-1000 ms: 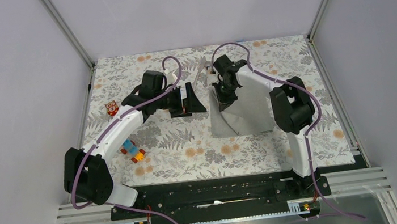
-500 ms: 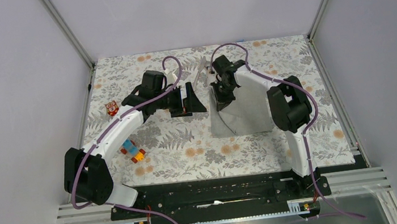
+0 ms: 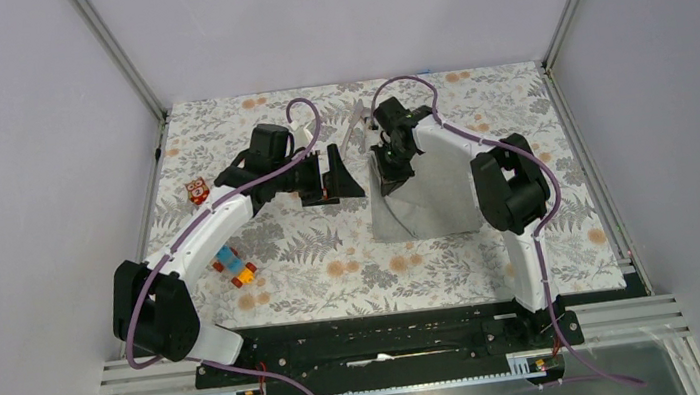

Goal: Fold the napkin into a case and place the utensils inside
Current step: Fold the rectangle-folded napkin at the center of the board.

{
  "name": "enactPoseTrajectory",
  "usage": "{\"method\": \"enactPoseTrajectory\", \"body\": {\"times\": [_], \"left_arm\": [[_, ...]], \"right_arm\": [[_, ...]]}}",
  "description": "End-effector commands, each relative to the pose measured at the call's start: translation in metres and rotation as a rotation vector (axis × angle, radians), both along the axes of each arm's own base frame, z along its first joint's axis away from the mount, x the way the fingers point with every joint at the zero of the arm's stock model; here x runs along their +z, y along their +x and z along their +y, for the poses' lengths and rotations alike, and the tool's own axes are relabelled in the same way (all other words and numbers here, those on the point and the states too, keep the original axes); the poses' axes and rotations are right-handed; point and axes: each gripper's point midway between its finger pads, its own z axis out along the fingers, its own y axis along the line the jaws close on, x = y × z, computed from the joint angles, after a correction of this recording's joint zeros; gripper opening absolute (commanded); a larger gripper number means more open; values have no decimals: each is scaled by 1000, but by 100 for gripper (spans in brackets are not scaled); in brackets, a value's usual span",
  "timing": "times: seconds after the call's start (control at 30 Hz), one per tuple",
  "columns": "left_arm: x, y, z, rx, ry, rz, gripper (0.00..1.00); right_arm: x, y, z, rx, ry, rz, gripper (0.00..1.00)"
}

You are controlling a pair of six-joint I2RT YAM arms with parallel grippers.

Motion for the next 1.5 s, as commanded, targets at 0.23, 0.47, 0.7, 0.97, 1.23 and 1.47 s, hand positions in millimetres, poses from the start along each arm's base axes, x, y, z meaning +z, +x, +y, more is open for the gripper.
{"method": "enactPoseTrajectory", "body": {"times": [0.23, 0.47, 0.7, 0.97, 1.23, 1.47], "left_arm": [[7, 1, -4, -19, -42, -26, 99], [6, 2, -4, -18, -42, -23, 99], [7, 2, -4, -19, -43, -25, 99], [7, 2, -4, -21, -44, -26, 99], [4, 3, -4, -18, -39, -21, 99], [-7, 10, 0, 10, -4, -24, 99]], "right_arm": [[2, -9, 14, 19, 37, 7, 0], [-1, -9, 16, 20, 42, 11, 0], [-5, -7, 16, 17, 41, 12, 0], [-7, -9, 18, 14, 47, 26, 0], [14, -5, 20, -21, 69, -9, 36], [71, -9, 7, -65, 121, -139, 69]]}}
